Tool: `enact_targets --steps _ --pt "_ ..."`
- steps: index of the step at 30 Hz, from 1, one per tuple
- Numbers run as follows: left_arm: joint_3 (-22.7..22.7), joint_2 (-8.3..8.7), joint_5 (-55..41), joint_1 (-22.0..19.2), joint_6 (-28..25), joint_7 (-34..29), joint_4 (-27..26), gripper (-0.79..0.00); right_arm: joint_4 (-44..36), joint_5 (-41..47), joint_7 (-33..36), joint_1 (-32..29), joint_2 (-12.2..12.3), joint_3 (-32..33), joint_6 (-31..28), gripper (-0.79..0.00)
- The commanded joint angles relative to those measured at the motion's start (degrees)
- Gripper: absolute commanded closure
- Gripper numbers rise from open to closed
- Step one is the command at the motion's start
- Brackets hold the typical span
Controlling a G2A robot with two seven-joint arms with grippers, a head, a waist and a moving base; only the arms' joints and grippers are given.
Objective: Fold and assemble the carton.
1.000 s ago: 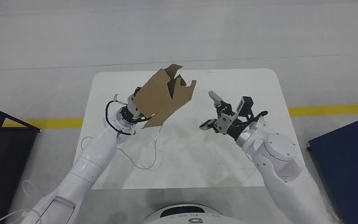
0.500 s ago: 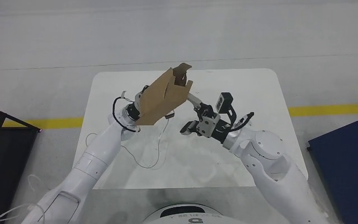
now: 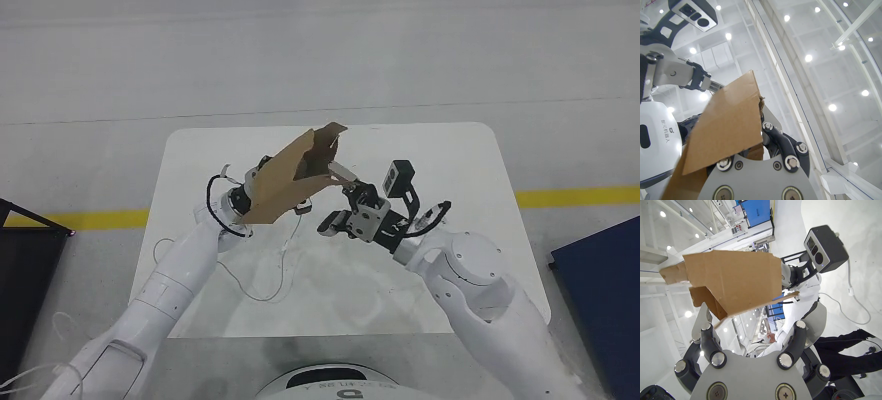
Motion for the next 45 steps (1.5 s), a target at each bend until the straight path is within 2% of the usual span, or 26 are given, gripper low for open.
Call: enact_targets --steps 1,7,9,12,16,24,29,36,45 --pt "-0.35 -0.07 -1.00 0.23 -0.14 -0.14 -0.10 0.000 0.07 1.37 -2.54 -0.36 -0.18 0.95 -0.88 -0.785" --pt "-1.80 -0.07 -1.37 0.40 -0.31 -0.31 0.16 0.000 -2.39 3.26 -10.24 -3.60 -0.43 5.75 -5.22 -0.785" --pt "-2.21 -0.03 -0.16 0.33 -0.50 -0.50 0.44 0.000 -4.13 1.31 -10.75 -4.52 -0.28 6.53 -4.54 -0.785" --pt "-2.64 -0.03 1.08 0.34 -0.79 -0.79 0.70 0.000 -6.13 -2.60 -7.84 -4.87 0.13 6.22 -0.22 -0.785" --pt "-2.78 -0.11 2.45 0.26 -0.97 -0.97 0.80 0.000 -6.14 -4.69 -5.53 -3.74 0.30 4.93 4.83 -0.785" --pt "-2.90 -0.25 4.83 0.09 -1.24 -1.24 0.73 0.000 -4.13 -3.53 -6.08 0.34 -0.43 1.19 9.00 -0.785" --pt "-3.28 -0.30 5.45 0.16 -1.58 -1.58 1.17 0.000 -4.22 -5.49 -5.72 3.25 -0.90 -3.47 12.29 -0.785" --pt "-3.40 -0.54 6.27 0.21 -2.09 -2.09 1.44 0.000 -2.67 -5.38 -7.30 6.98 -1.95 -7.98 14.60 -0.785" --pt "-3.97 -0.56 5.72 0.45 -2.25 -2.25 1.49 0.000 -1.19 -5.19 -10.76 9.57 -2.99 -9.99 16.33 -0.785"
